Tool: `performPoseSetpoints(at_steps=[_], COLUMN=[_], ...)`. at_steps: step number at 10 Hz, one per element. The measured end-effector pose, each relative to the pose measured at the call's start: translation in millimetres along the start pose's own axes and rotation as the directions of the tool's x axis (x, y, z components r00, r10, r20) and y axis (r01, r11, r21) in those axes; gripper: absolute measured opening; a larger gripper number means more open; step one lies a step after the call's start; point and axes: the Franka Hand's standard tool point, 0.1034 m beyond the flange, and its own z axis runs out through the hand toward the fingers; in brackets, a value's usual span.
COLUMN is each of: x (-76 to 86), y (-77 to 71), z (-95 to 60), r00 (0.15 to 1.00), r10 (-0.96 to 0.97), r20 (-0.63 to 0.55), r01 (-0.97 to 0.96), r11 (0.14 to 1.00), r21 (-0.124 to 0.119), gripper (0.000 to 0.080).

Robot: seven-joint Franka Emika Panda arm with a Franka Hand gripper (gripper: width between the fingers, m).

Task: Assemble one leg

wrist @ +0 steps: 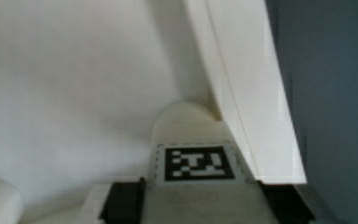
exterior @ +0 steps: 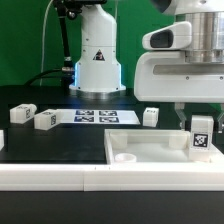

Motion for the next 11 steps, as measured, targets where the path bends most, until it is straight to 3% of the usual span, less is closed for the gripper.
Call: performPoseSetpoints(at_steps=[4, 8, 10, 11], x=[0.8, 0.4, 1.0, 1.0], y=[-1.6, -2.7, -3.0, -3.2], z=[-0.1, -0.2, 0.1, 0.1], r00=[0.944, 0.734, 0.623, 0.610], r10=[0.329, 0.679, 0.781, 0.791], r20=[-0.012, 0.020, 0.046, 0.051], r01=[-0.329, -0.680, -0.782, -0.792], r11=[0.944, 0.733, 0.622, 0.609], r21=[0.014, 0.027, 0.034, 0.035], gripper=[0.0294, 0.0294, 0.0294, 0.0294])
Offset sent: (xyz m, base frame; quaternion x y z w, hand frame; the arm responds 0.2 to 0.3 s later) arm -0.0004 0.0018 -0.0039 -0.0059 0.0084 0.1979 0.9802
